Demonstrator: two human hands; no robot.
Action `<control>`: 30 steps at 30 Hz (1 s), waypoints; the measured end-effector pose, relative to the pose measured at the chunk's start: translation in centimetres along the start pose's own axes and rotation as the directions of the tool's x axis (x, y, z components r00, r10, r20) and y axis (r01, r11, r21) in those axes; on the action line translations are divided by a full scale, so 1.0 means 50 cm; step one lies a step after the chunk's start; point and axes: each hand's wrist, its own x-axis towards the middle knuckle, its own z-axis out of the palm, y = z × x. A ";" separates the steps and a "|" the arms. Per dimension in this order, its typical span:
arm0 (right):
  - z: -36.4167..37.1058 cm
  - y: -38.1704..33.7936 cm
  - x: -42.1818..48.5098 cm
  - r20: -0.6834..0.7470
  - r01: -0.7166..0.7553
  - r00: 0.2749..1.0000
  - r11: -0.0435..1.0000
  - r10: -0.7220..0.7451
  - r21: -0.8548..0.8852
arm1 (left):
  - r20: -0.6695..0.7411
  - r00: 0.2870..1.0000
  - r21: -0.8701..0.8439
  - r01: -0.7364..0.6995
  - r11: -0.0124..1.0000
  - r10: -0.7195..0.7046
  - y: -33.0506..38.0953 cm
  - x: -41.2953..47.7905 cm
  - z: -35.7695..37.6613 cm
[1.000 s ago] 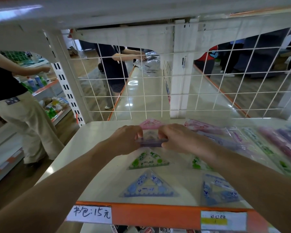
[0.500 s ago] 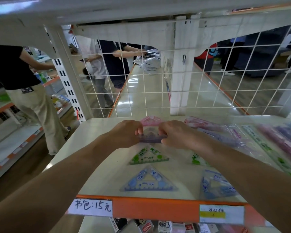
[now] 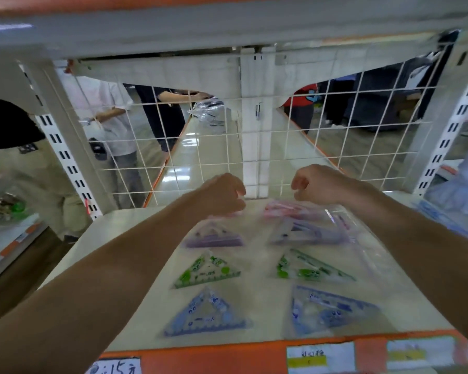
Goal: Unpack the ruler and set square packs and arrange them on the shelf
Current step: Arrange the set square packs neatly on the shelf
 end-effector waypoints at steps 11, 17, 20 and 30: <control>0.073 0.055 0.053 0.056 0.032 0.998 0.959 -0.017 -0.283 | 0.234 0.923 -0.271 0.364 0.891 -0.306 0.087 0.169 0.087; 0.075 0.059 0.078 0.043 0.033 0.999 0.962 -0.022 -0.271 | 0.229 0.938 -0.188 0.306 0.933 -0.261 0.093 0.179 0.112; 0.074 0.061 0.079 0.035 0.050 0.998 0.961 -0.042 -0.272 | 0.162 0.952 -0.273 0.295 0.916 -0.258 0.080 0.178 0.127; 0.078 0.073 0.068 0.024 0.043 0.999 0.986 -0.040 -0.159 | 0.063 0.941 -0.590 0.303 0.748 -0.331 0.095 0.165 0.114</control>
